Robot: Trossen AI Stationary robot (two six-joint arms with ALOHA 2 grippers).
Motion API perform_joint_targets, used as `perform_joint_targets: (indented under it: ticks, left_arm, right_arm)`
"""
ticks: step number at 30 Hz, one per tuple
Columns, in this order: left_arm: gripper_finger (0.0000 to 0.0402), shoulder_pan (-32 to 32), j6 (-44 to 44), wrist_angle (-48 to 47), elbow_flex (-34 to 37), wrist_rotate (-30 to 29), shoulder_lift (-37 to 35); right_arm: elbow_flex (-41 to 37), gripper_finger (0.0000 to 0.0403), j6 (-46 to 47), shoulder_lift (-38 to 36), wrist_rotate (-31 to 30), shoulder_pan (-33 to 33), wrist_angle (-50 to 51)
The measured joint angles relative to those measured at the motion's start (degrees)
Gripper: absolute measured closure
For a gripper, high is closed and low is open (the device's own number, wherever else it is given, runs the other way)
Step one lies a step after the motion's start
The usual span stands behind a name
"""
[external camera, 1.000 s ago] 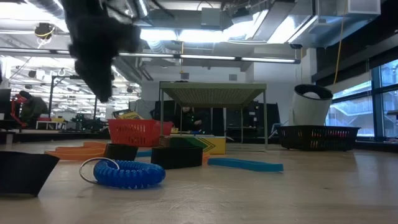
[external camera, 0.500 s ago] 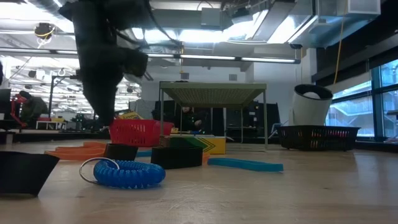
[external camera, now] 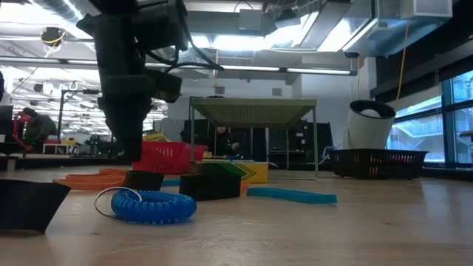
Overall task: Pick & Place Office Desk Supplies
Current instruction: Put the orange rubber band into the black bin
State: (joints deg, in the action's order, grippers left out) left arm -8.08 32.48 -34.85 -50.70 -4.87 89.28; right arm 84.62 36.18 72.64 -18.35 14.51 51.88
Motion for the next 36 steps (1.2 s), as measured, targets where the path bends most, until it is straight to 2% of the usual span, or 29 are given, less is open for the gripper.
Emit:
perform_joint_targets:
  ticks: [9, 16, 20, 26, 32, 36]
  left_arm:
    - [0.0237, -0.09, -0.07, 0.68, -0.15, 0.08, 5.4]
    - [0.0244, 0.34, 2.08, 1.46, -0.24, 0.08, 8.05]
    - [0.0282, 0.42, 2.08, 1.28, -0.21, 0.93, 8.53]
    - [0.0387, 0.85, 0.94, 1.28, -0.2, 2.48, 8.61]
    - [0.04, 0.81, 0.81, 1.19, -0.13, 3.1, 8.67]
    - [0.04, 0.9, 0.79, 0.4, -0.29, 5.78, 8.47]
  right_arm:
    - [0.0, 0.0273, 0.0, 0.0, 0.1, 0.01, -0.01]
    - [0.0, 0.0273, 0.0, 0.0, 2.89, 0.01, -0.02]
    - [0.0, 0.0273, 0.0, 0.0, 2.95, 0.01, -0.02]
    - [0.0, 0.0273, -0.02, 0.0, 2.95, 0.01, -0.03]
    - [0.0, 0.0273, -0.02, 0.0, 2.97, 0.01, -0.04]
    - [0.0, 0.0273, -0.02, 0.0, 2.97, 0.01, -0.04]
